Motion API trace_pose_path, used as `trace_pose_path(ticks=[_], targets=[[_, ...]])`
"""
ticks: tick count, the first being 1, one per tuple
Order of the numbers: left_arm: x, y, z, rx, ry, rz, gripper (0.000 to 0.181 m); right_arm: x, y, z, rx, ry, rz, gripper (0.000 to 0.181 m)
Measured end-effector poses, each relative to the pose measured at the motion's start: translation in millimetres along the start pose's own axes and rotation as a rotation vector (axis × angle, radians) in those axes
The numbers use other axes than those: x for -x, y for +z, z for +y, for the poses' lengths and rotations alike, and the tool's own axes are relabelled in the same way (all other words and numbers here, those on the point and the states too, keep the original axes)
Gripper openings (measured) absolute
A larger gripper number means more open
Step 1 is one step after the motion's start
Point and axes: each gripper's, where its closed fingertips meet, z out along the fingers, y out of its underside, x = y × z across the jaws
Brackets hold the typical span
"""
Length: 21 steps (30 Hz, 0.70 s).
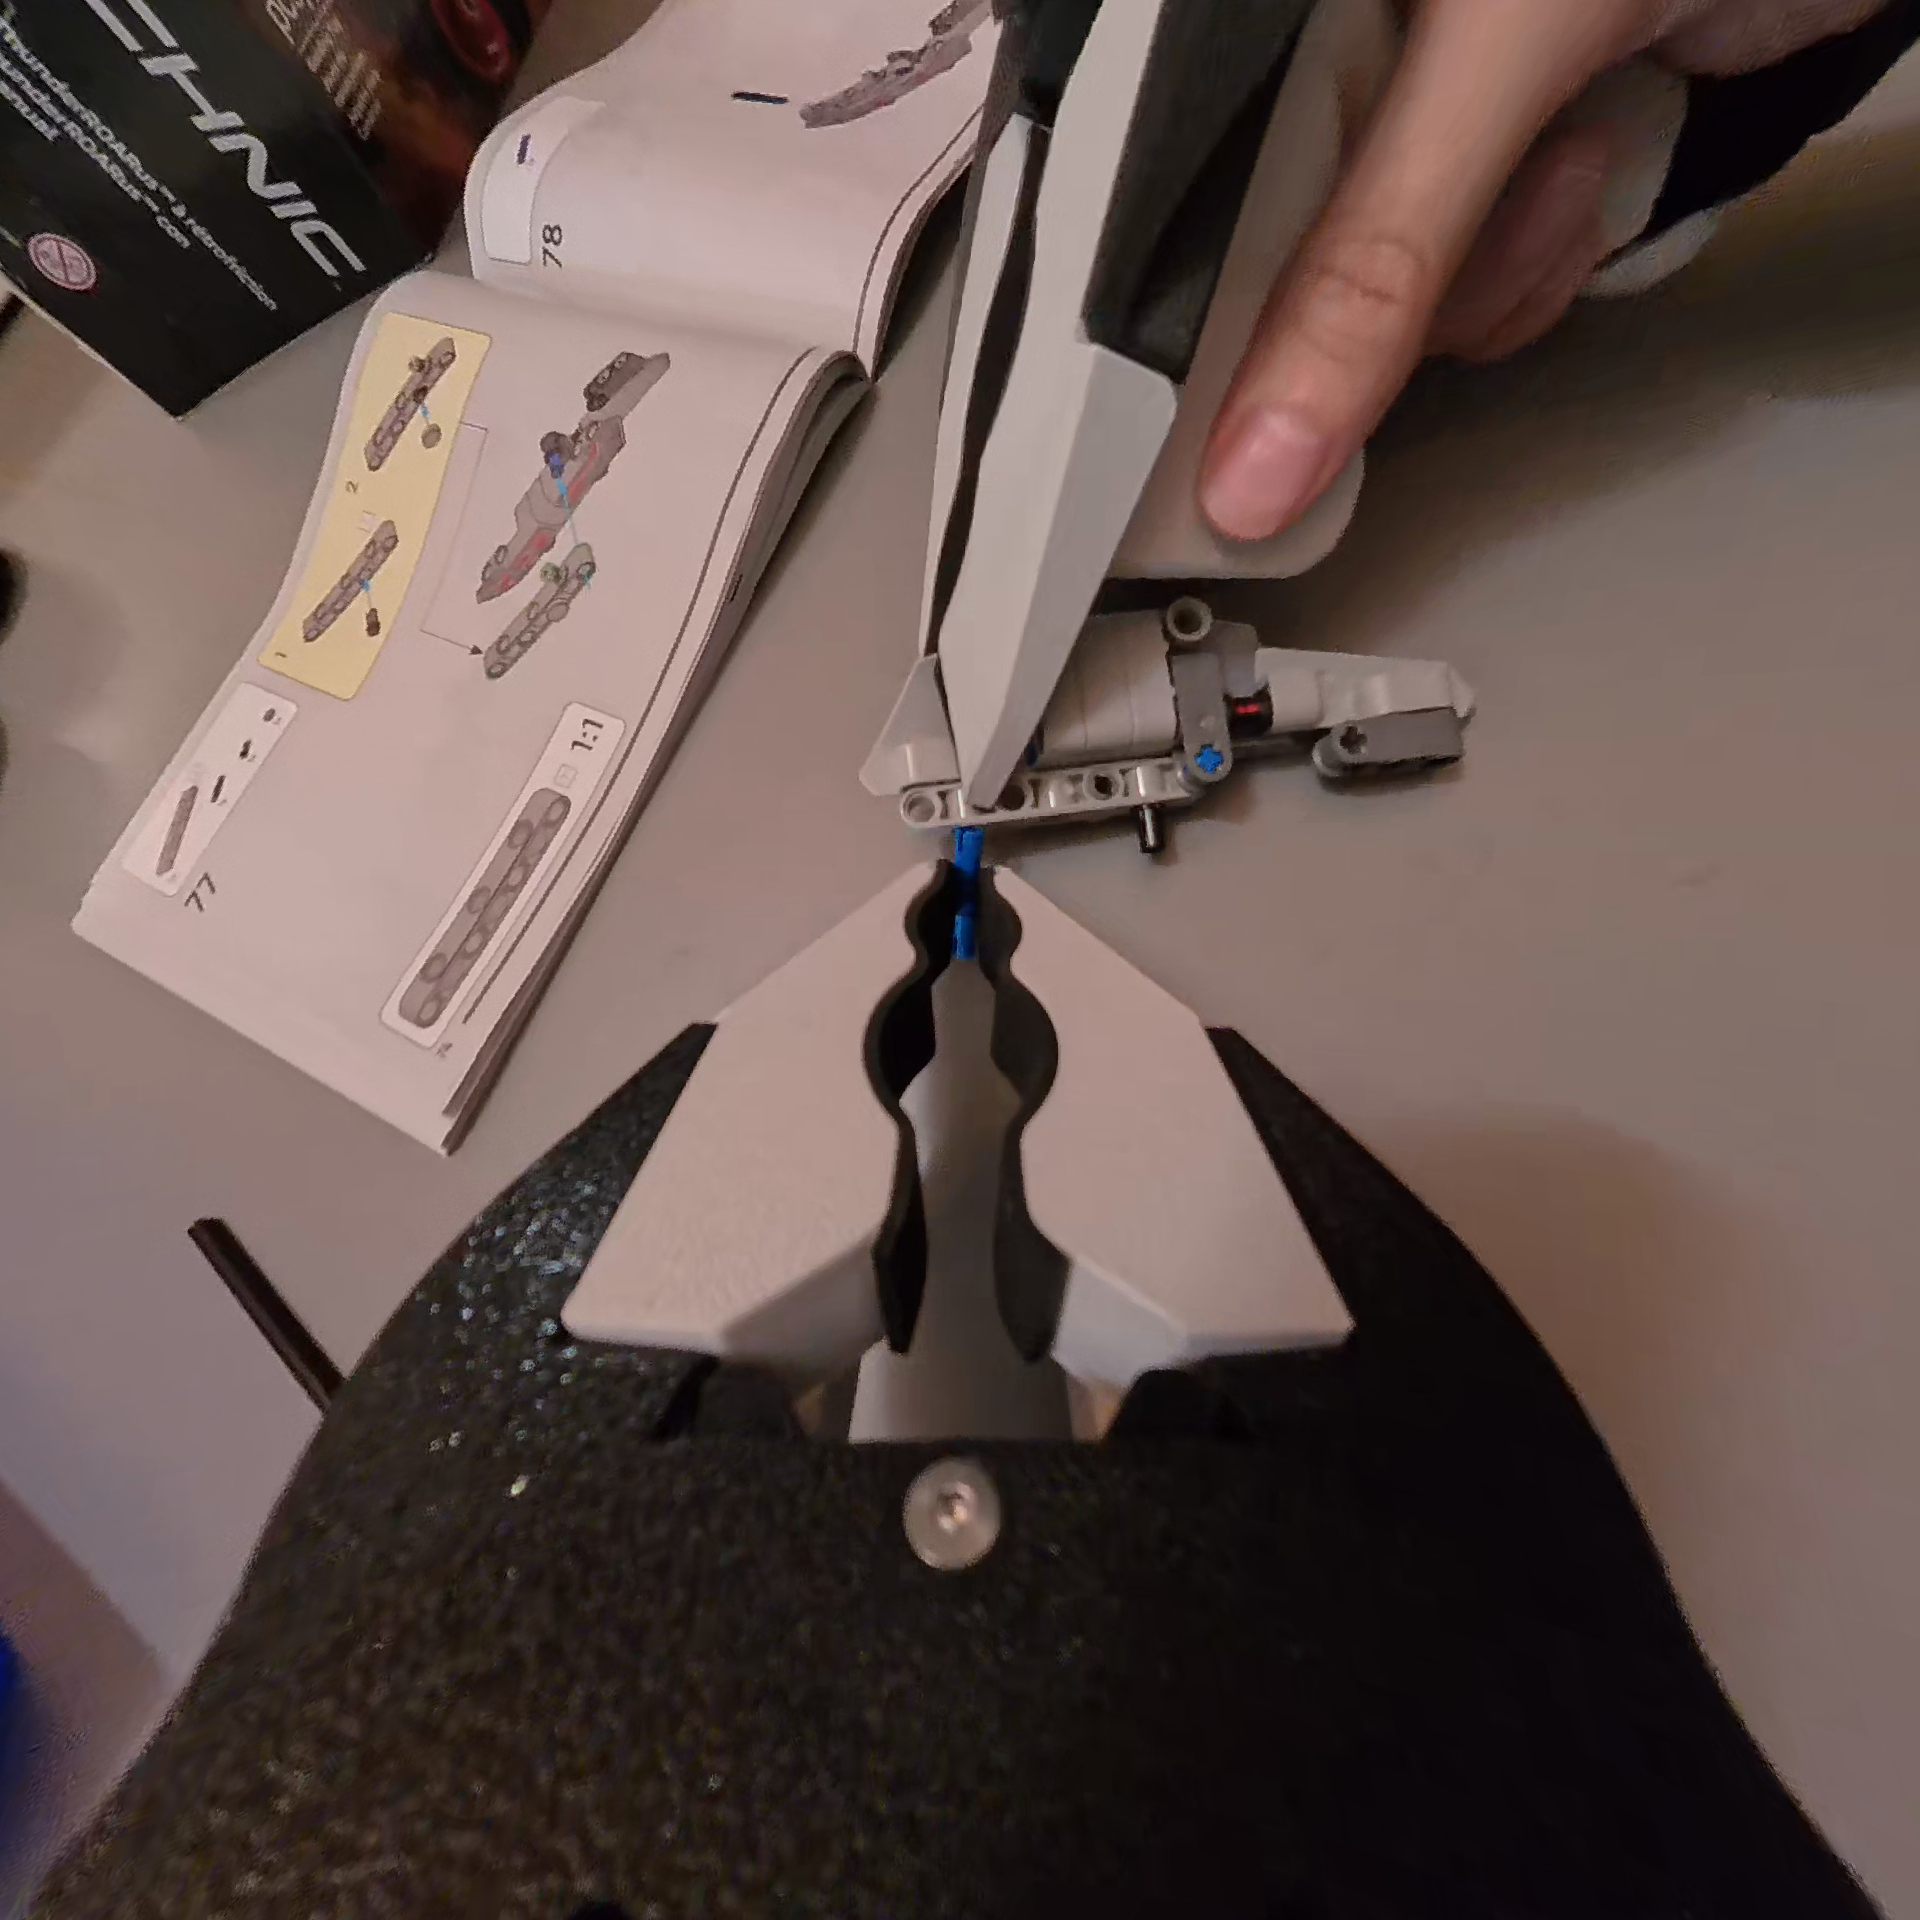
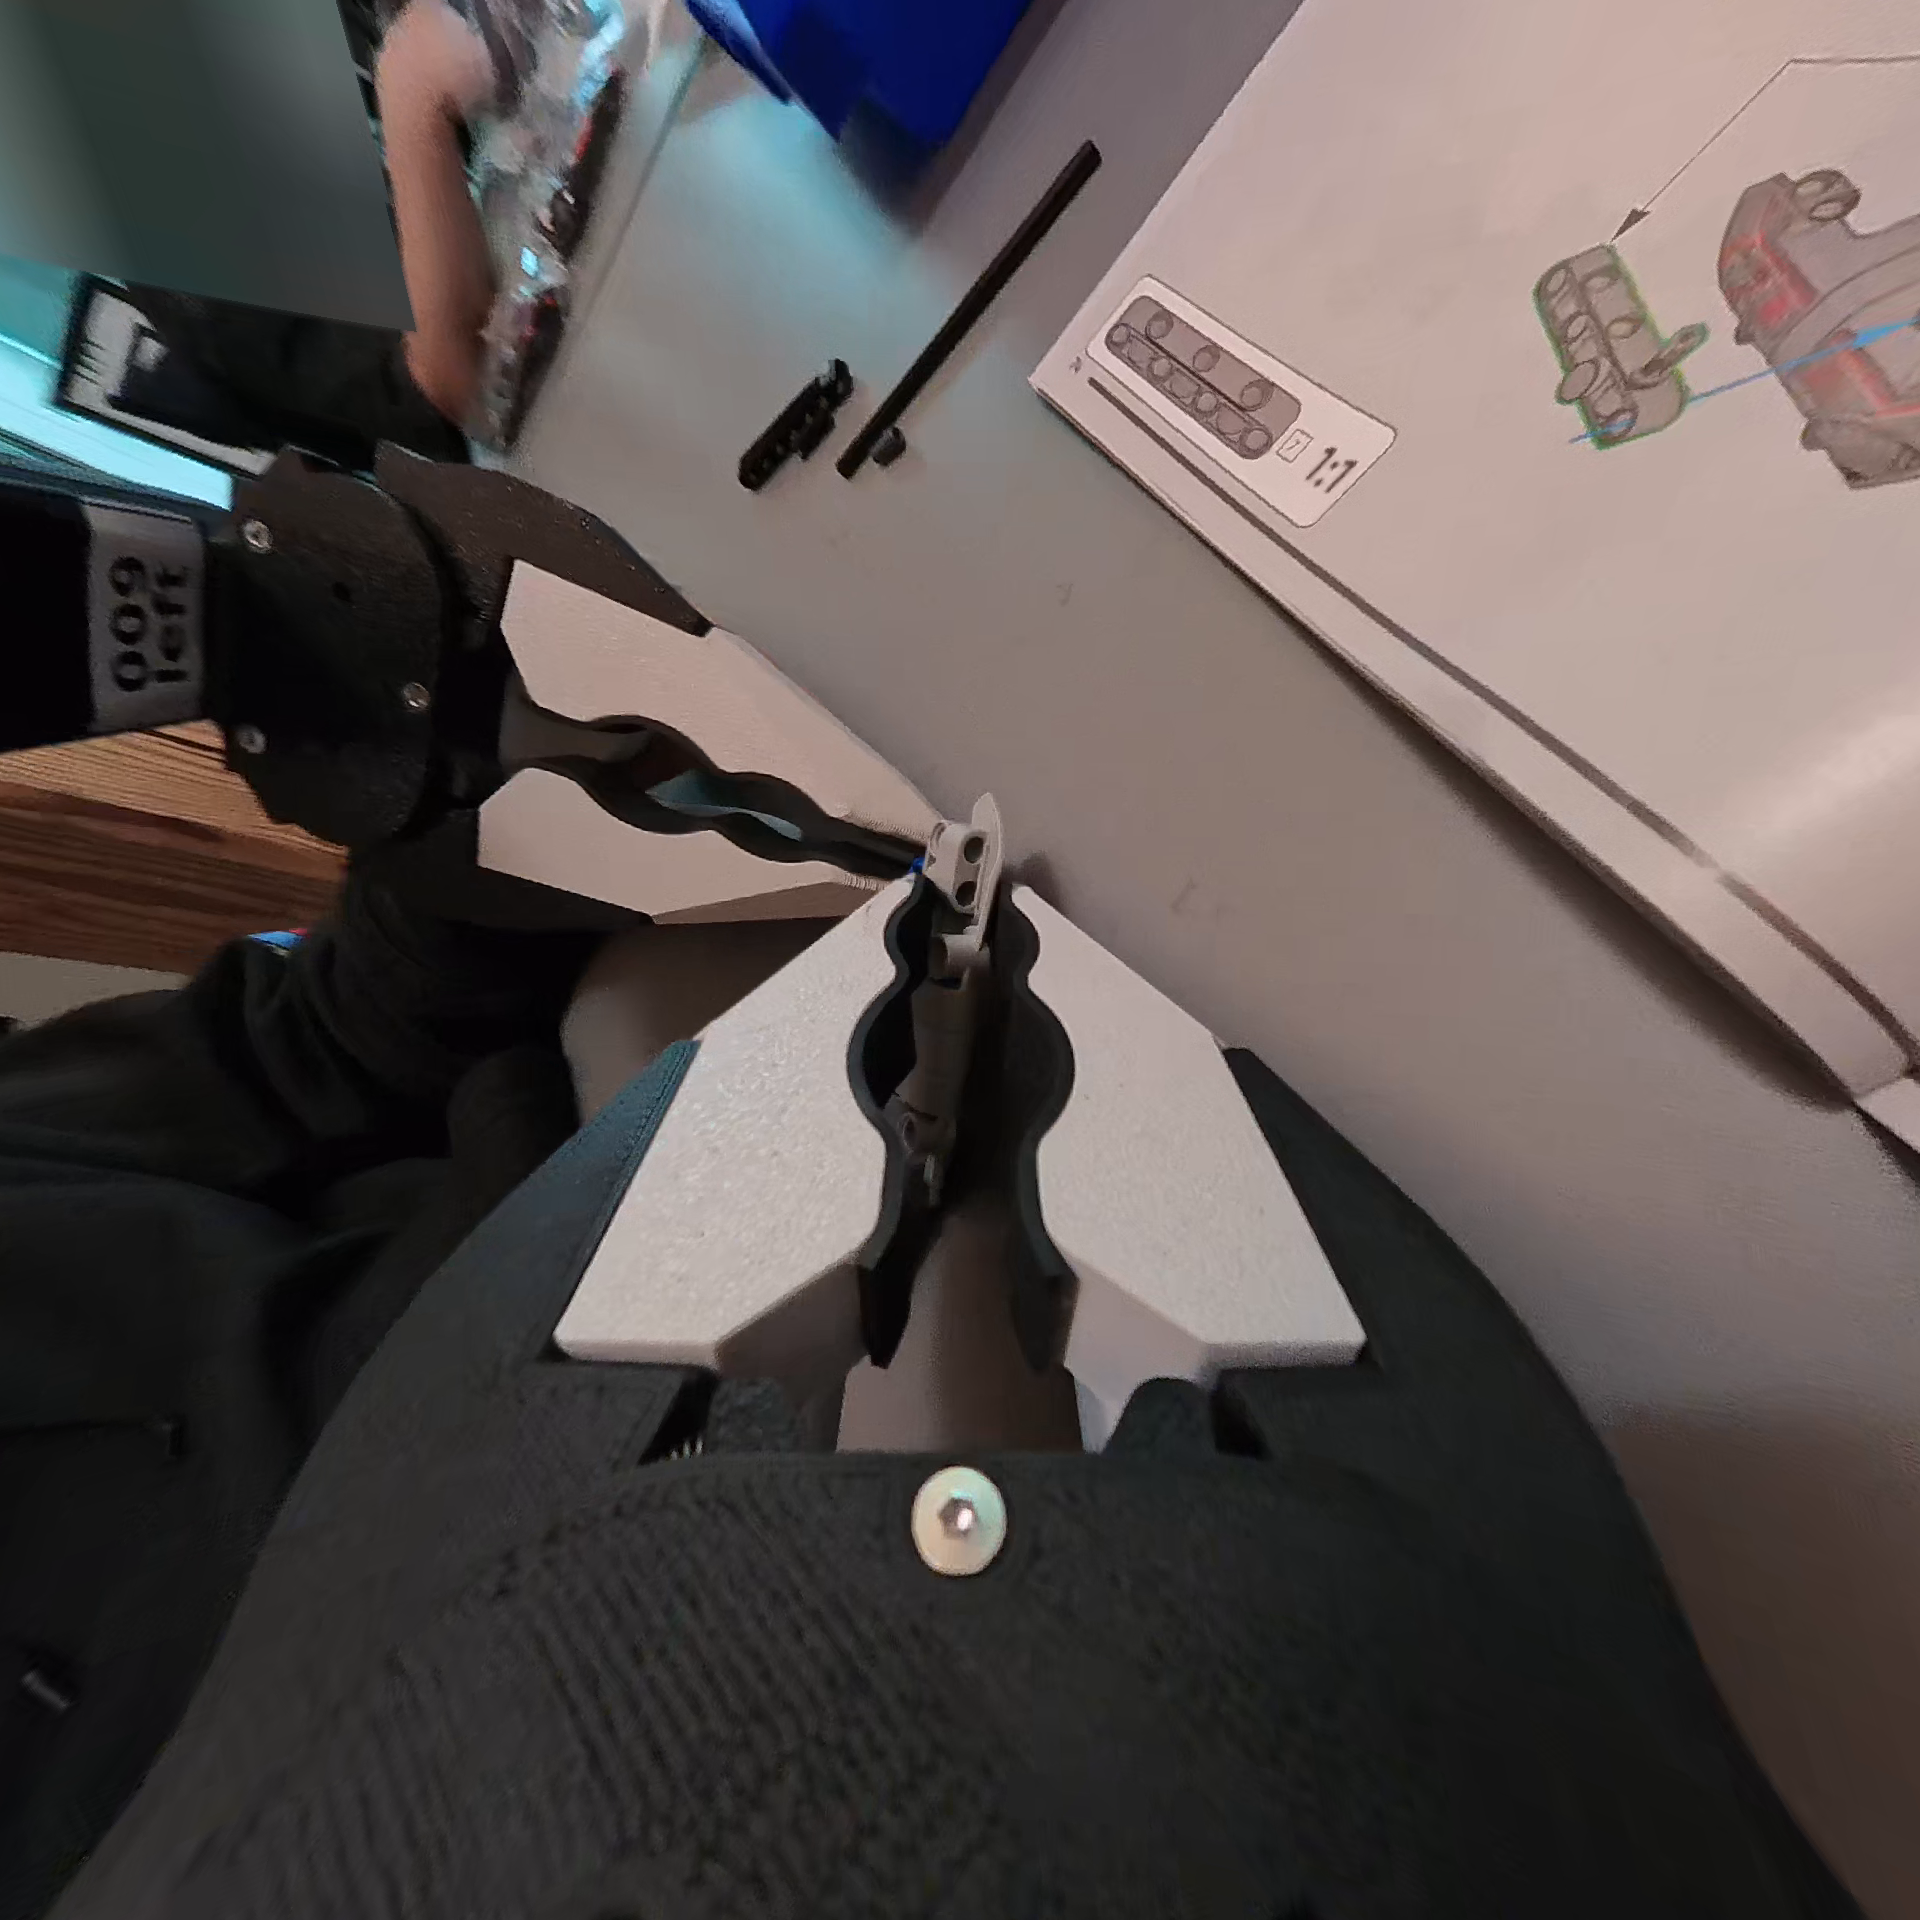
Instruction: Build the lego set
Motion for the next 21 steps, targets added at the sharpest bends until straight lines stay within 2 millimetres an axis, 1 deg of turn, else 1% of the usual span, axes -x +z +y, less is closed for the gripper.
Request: trace_pose_path(ticks=[2, 7, 12, 18, 21], targets=[[0.1, 0.0, 0.0, 0.000, -0.015, 0.003, 0.001, -0.5, 0.5, -0.3, 0.007, -0.022, 0.030, 0.010], [-1.7, -1.2, 0.6, 0.007, -0.076, 0.033, 0.001, 2.9, 1.4, -1.4, 0.001, -0.049, 0.036, 0.010], [-5.0, -1.4, -0.2, 0.002, -0.126, 0.068, 0.001, 5.9, 1.5, 0.5, 0.064, -0.149, 0.114, 0.010], [-3.1, -0.9, -0.7, 0.001, -0.124, 0.044, 0.001, 5.2, 0.5, -0.3, 0.151, -0.272, 0.237, 0.010], [-1.9, -0.3, -0.5, 0.005, -0.078, 0.010, 0.000, 4.5, 1.4, -0.1, 0.176, -0.241, 0.222, 0.010]])
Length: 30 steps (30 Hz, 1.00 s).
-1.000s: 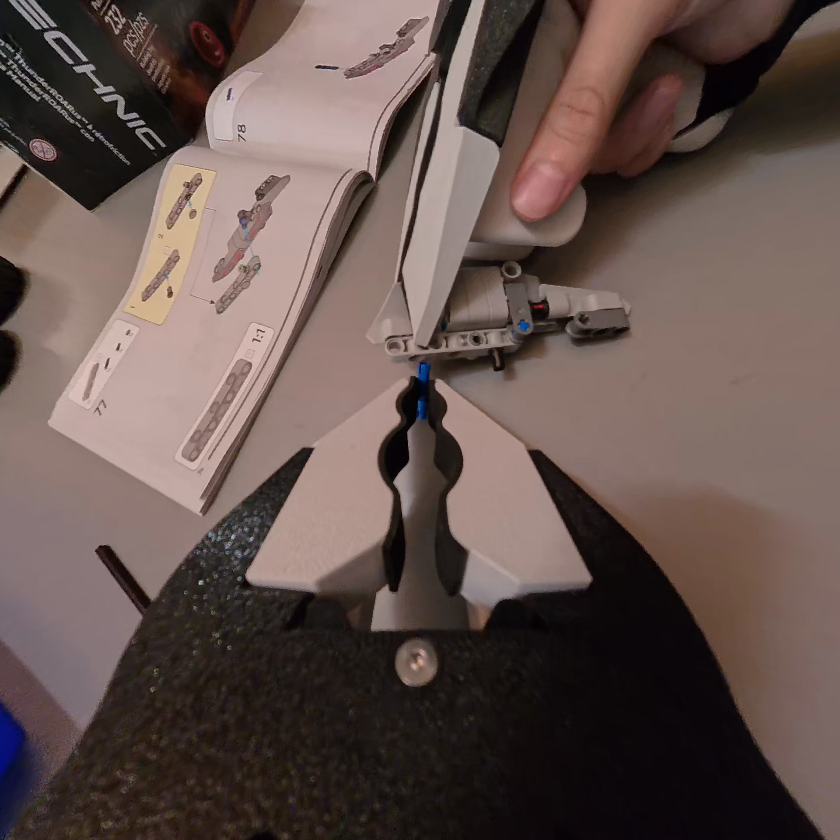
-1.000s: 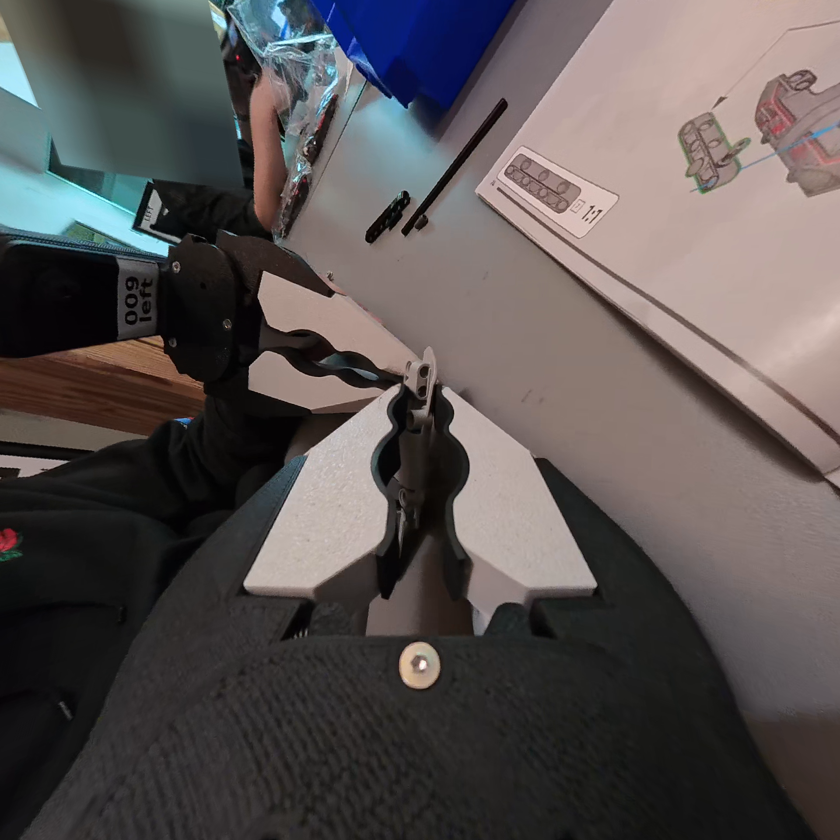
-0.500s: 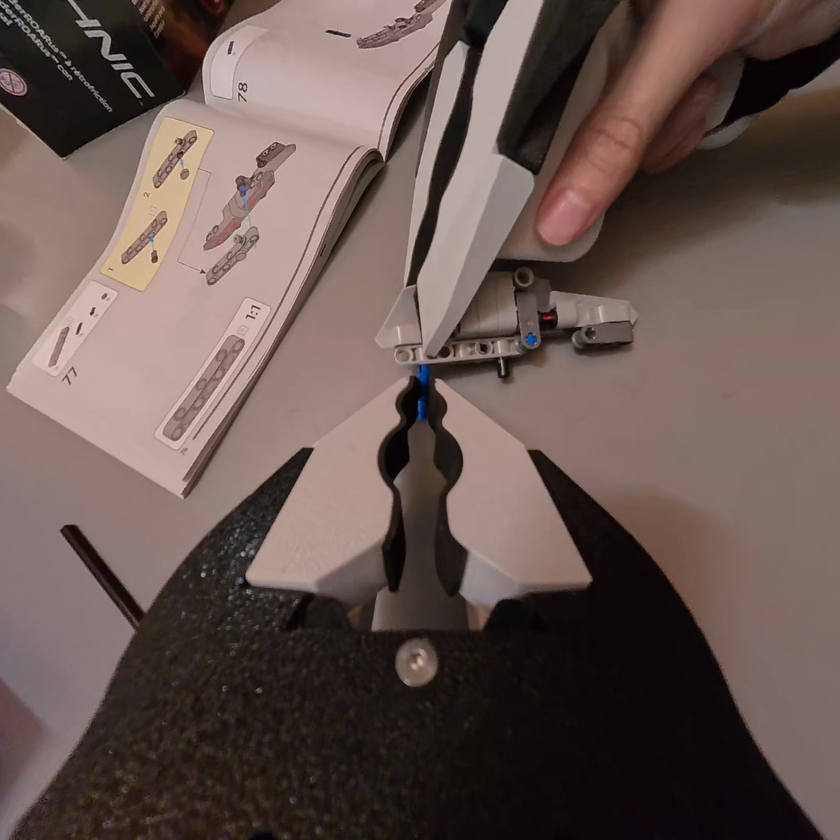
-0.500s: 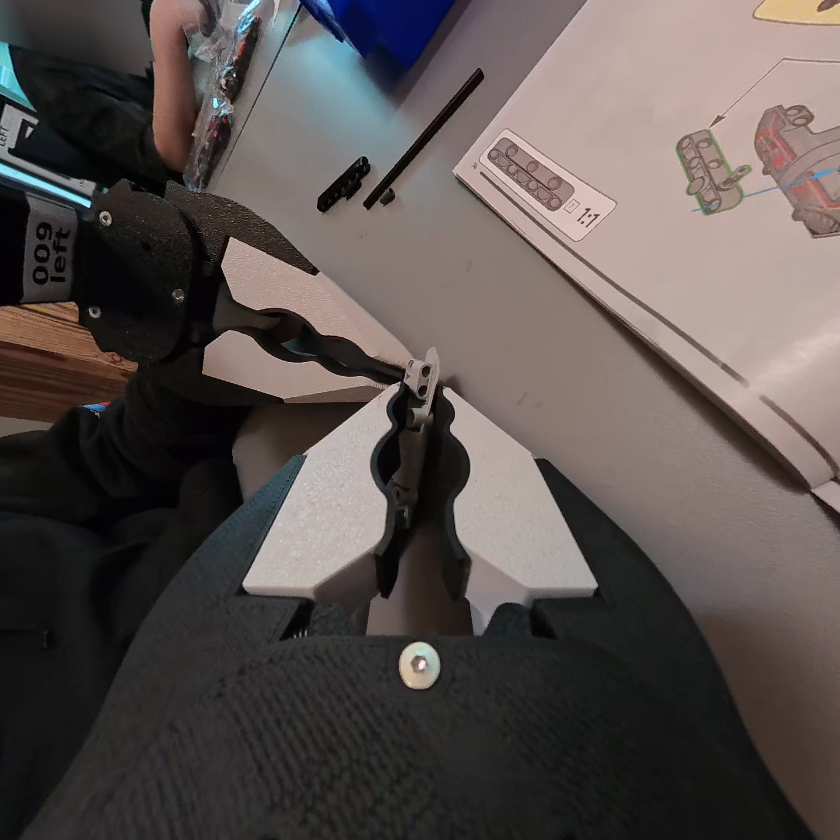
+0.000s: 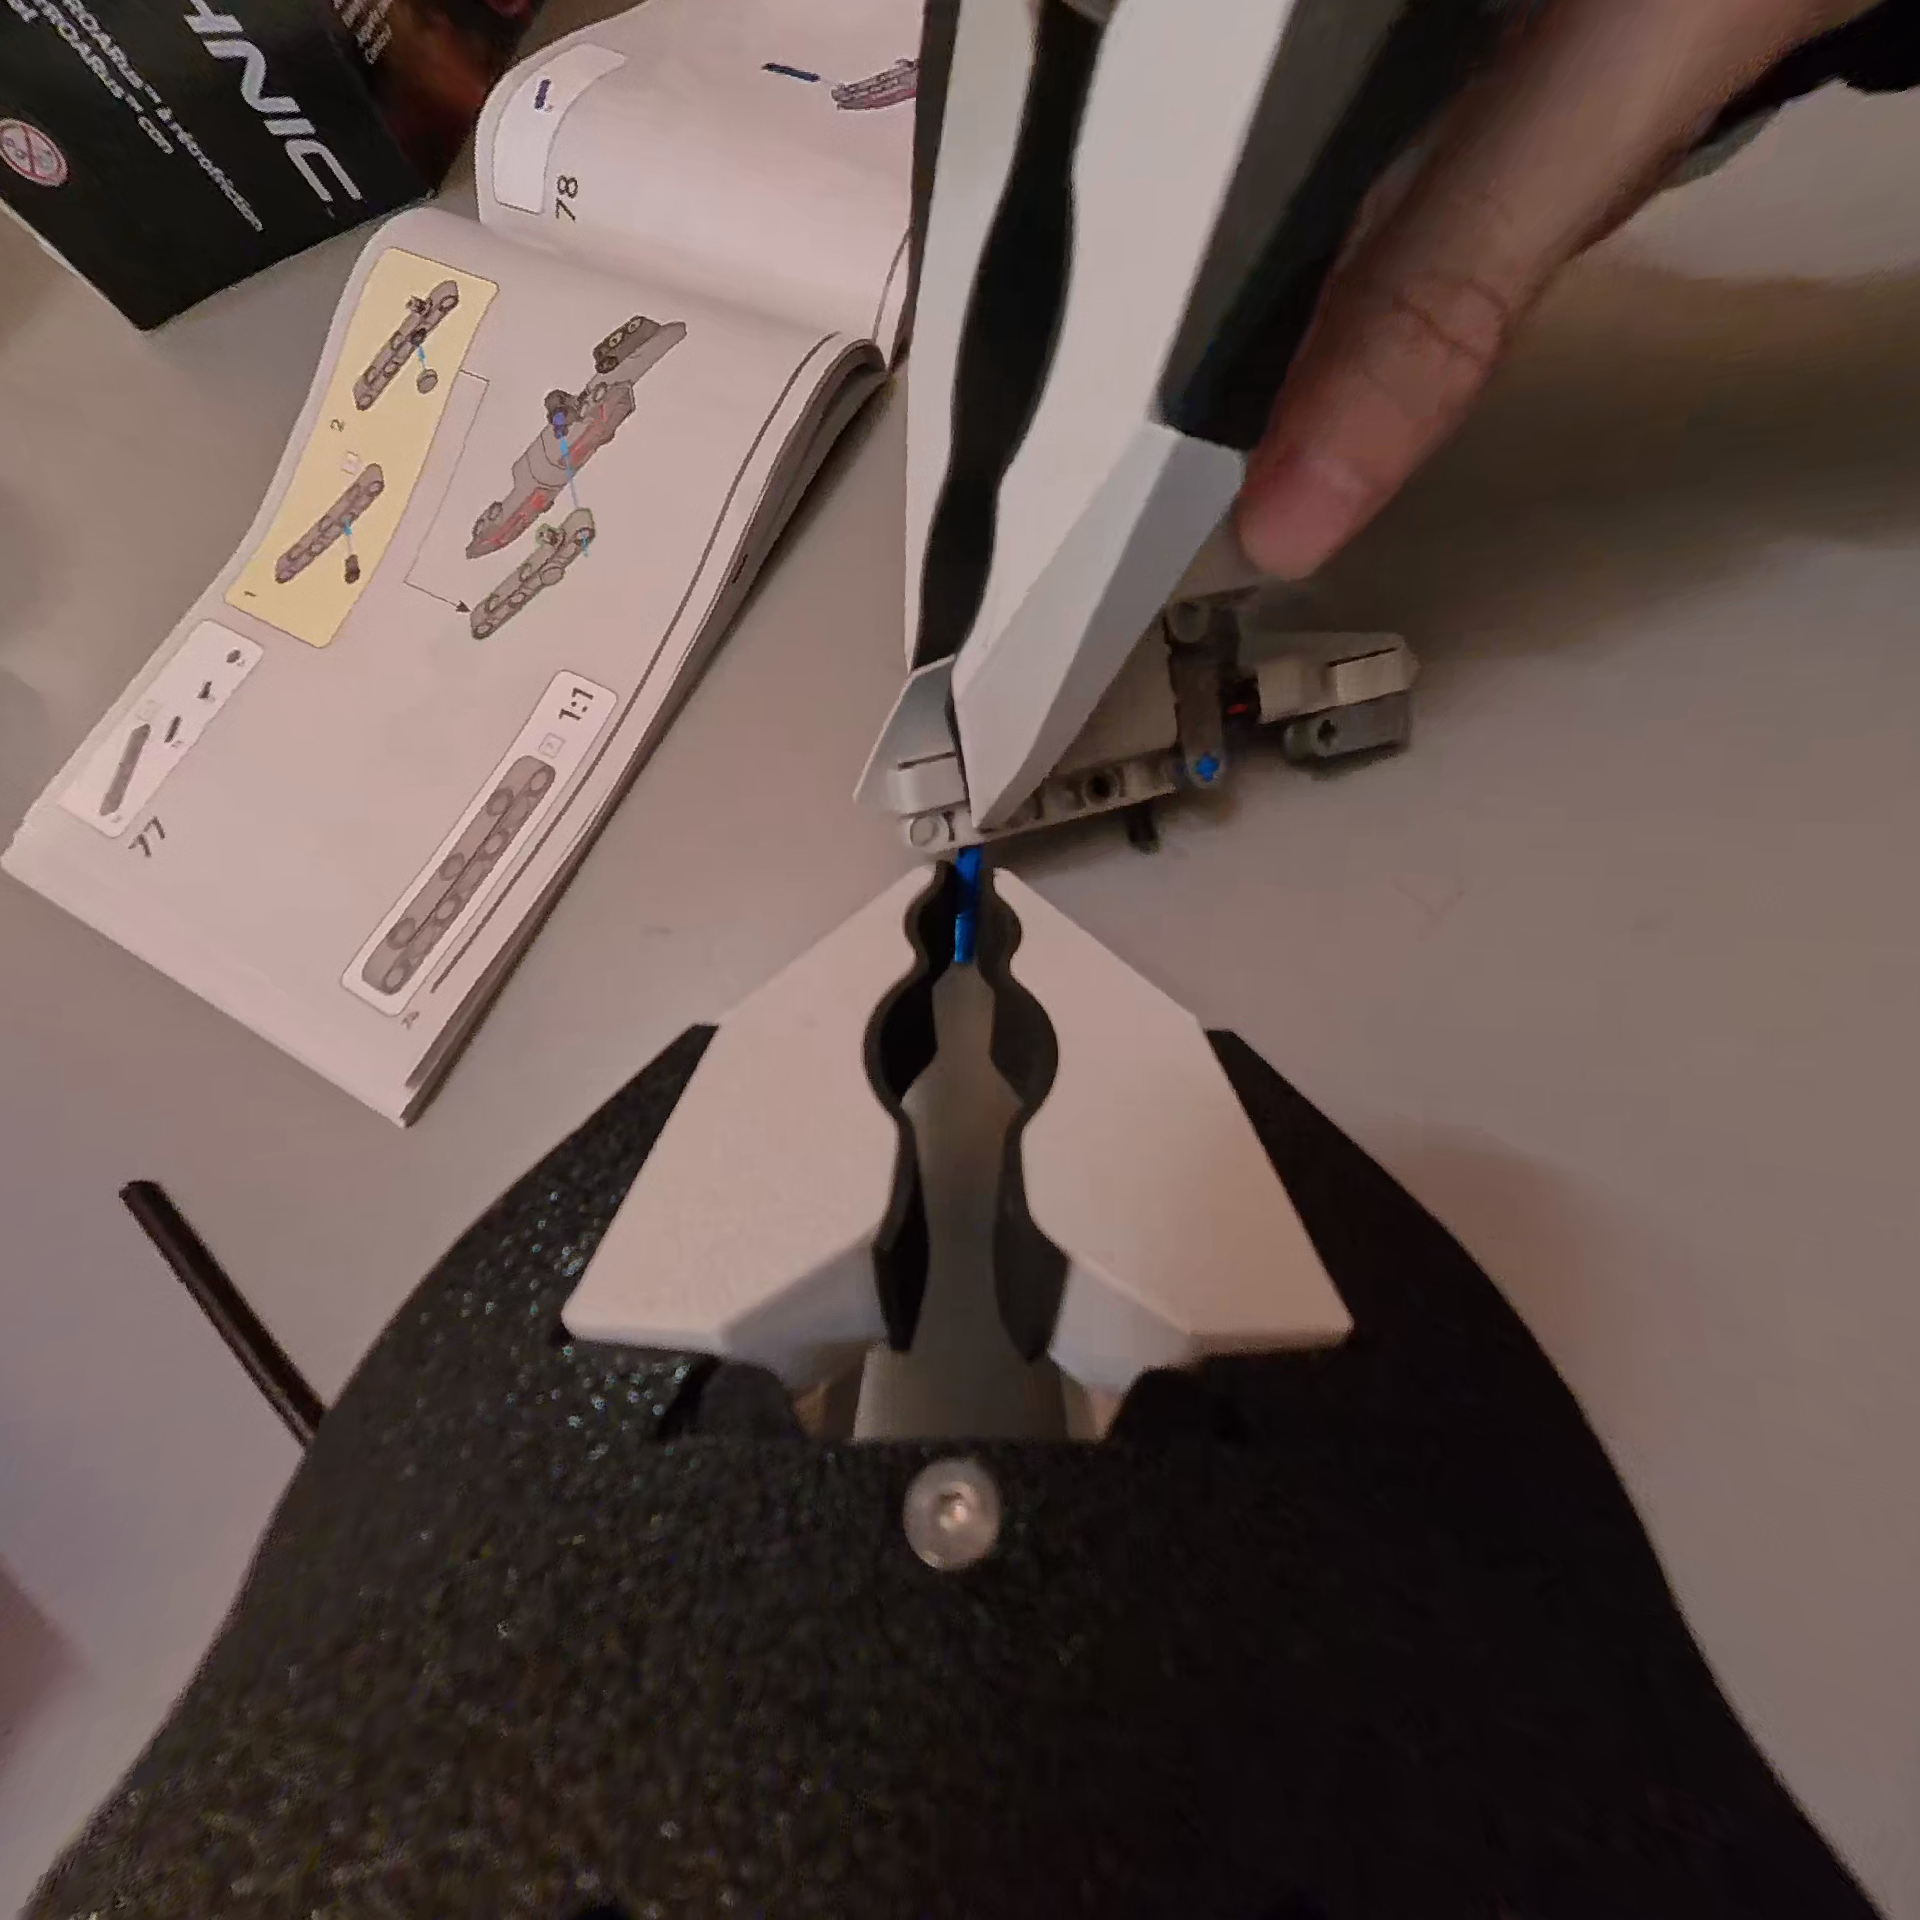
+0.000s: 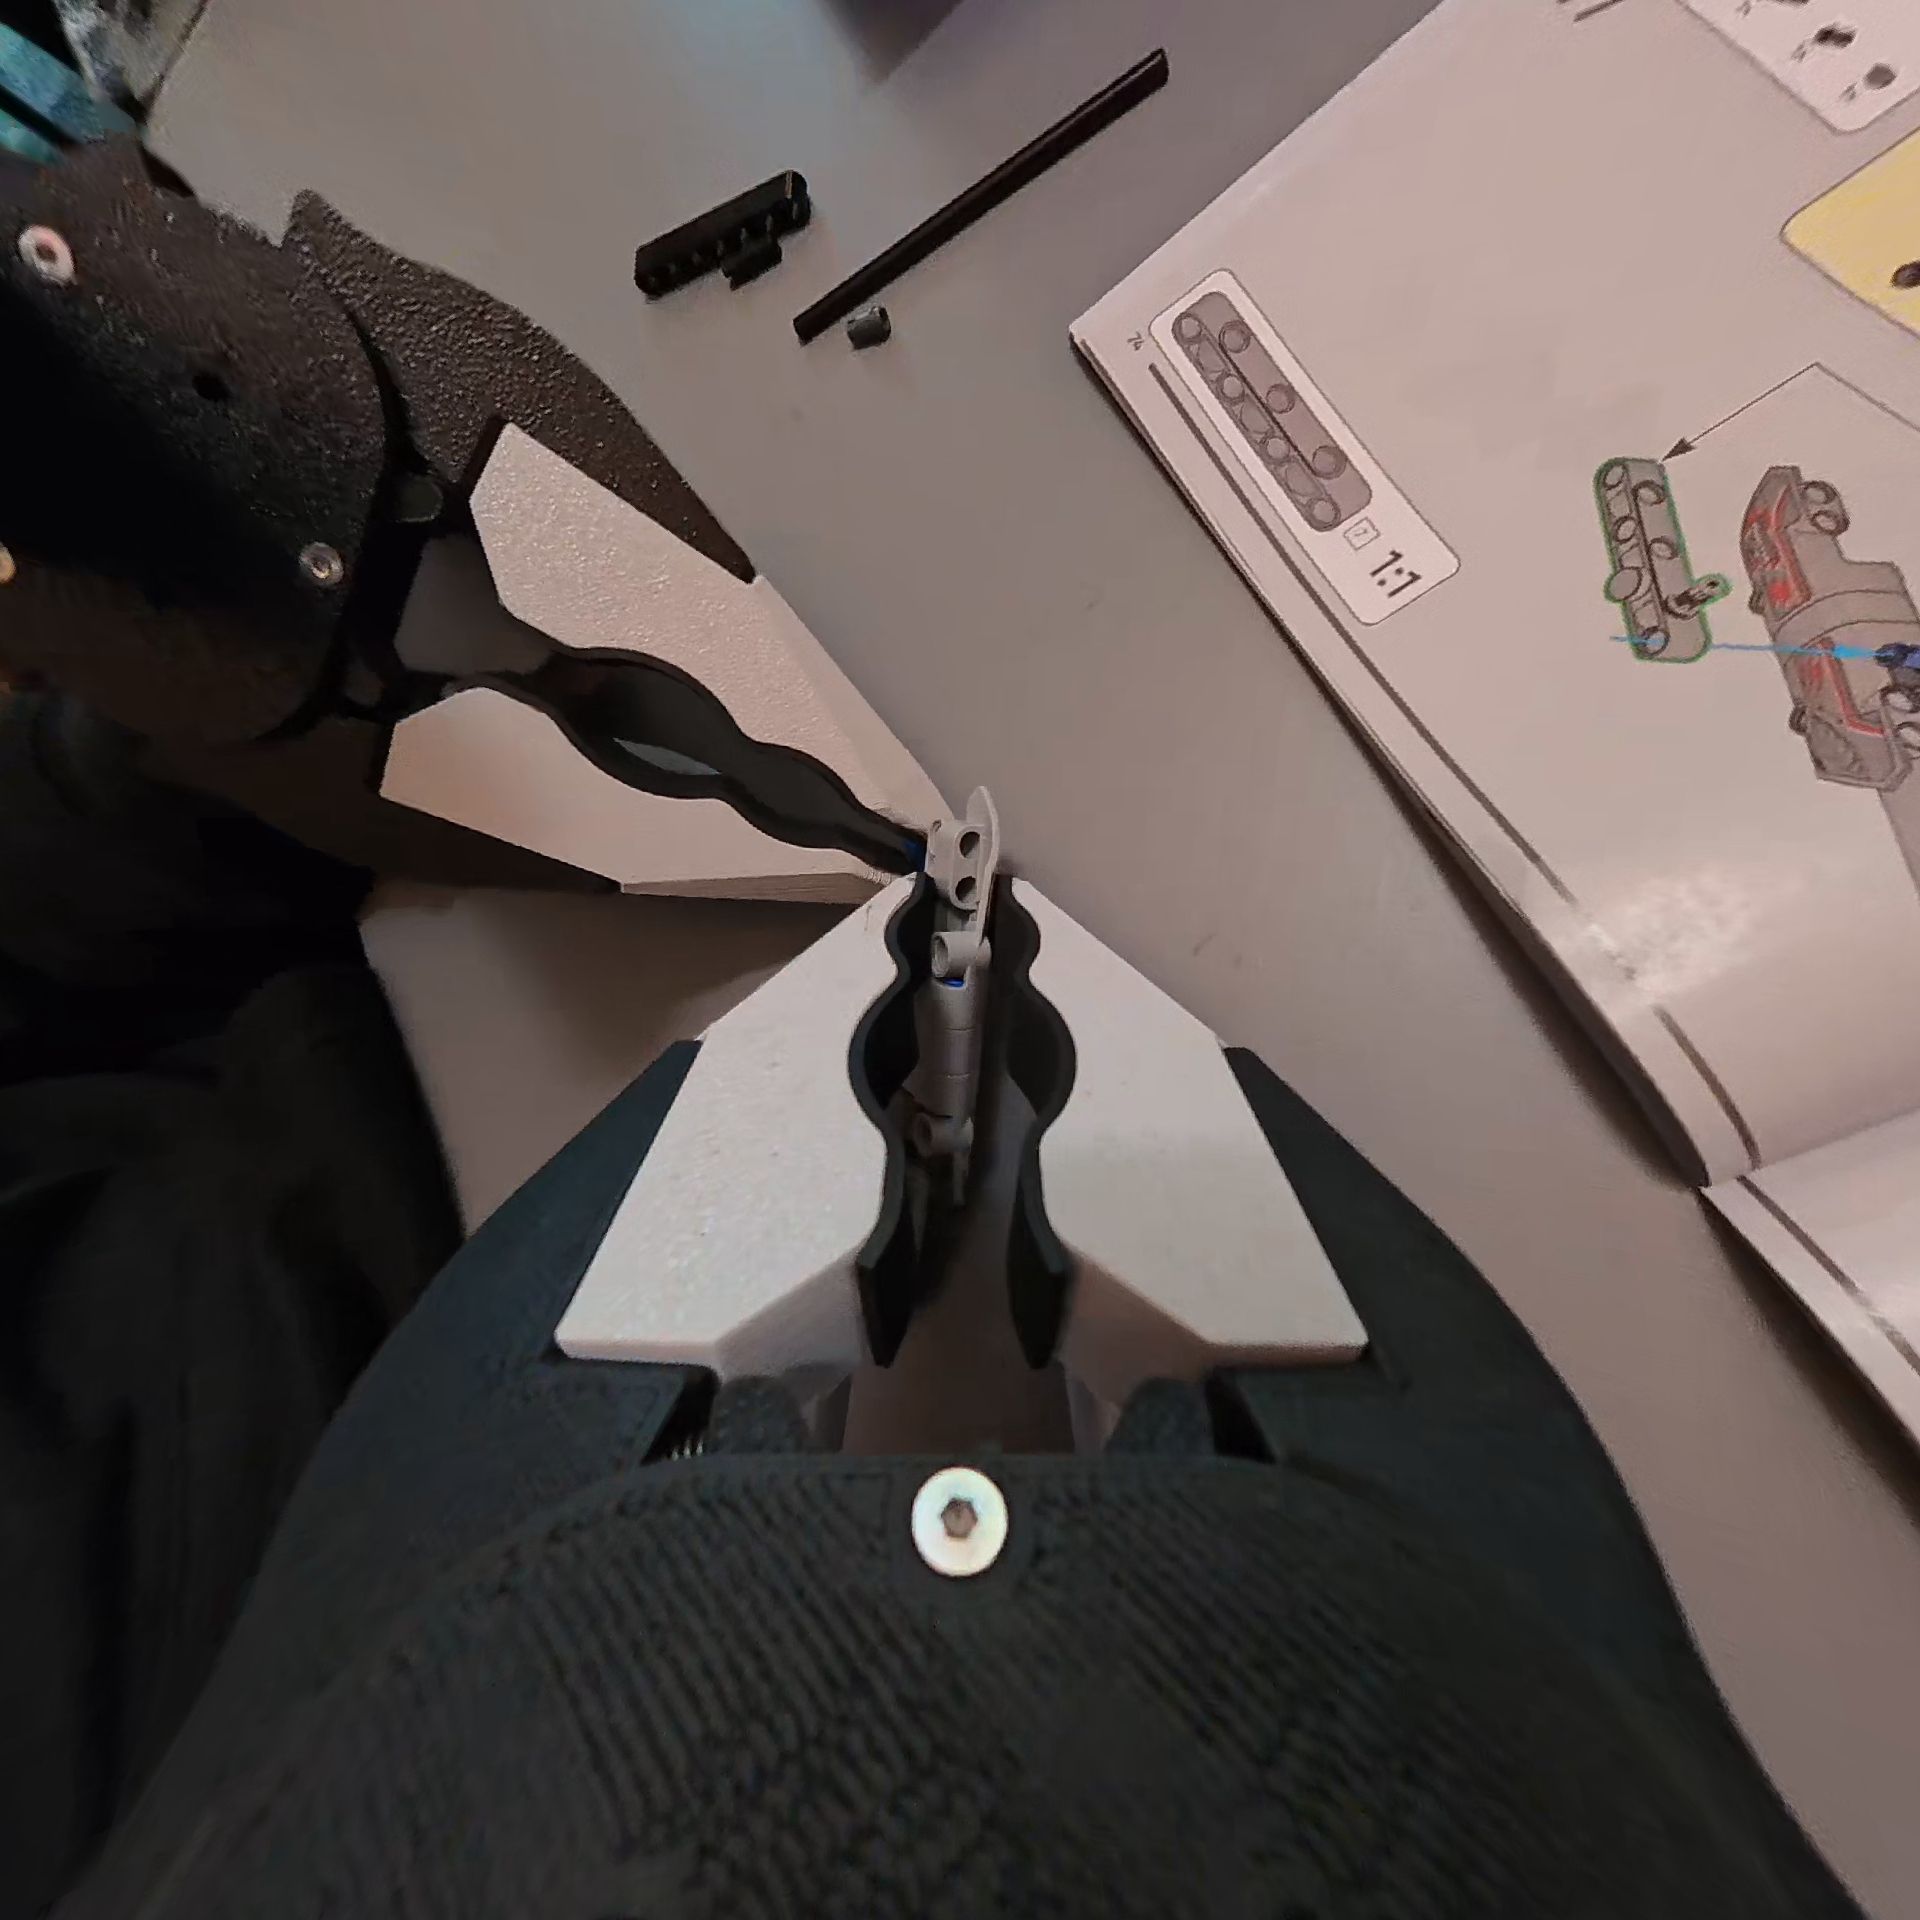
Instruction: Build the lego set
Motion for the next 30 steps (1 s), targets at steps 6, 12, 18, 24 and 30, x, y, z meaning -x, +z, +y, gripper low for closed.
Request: trace_pose_path(ticks=[6, 12, 18, 24, 30], targets=[[2.5, 0.9, -0.1, 0.002, 0.049, -0.043, 0.000, -1.4, 1.5, 1.0, -0.055, 0.175, -0.201, 0.010], [5.8, 2.1, -1.3, 0.004, 0.101, -0.096, 0.000, -3.3, 1.5, -0.3, -0.125, 0.274, -0.315, 0.010], [7.3, 1.4, -0.7, 0.007, 0.112, -0.109, 0.000, -3.5, 2.6, -1.9, -0.098, 0.232, -0.233, 0.010], [8.4, 0.8, -1.1, 0.003, 0.115, -0.124, 0.000, -1.9, 2.5, -2.1, -0.012, 0.116, -0.124, 0.010], [9.3, 1.1, -1.8, 0.004, 0.162, -0.159, 0.000, -1.7, 3.0, -2.9, -0.097, 0.229, -0.247, 0.011]])
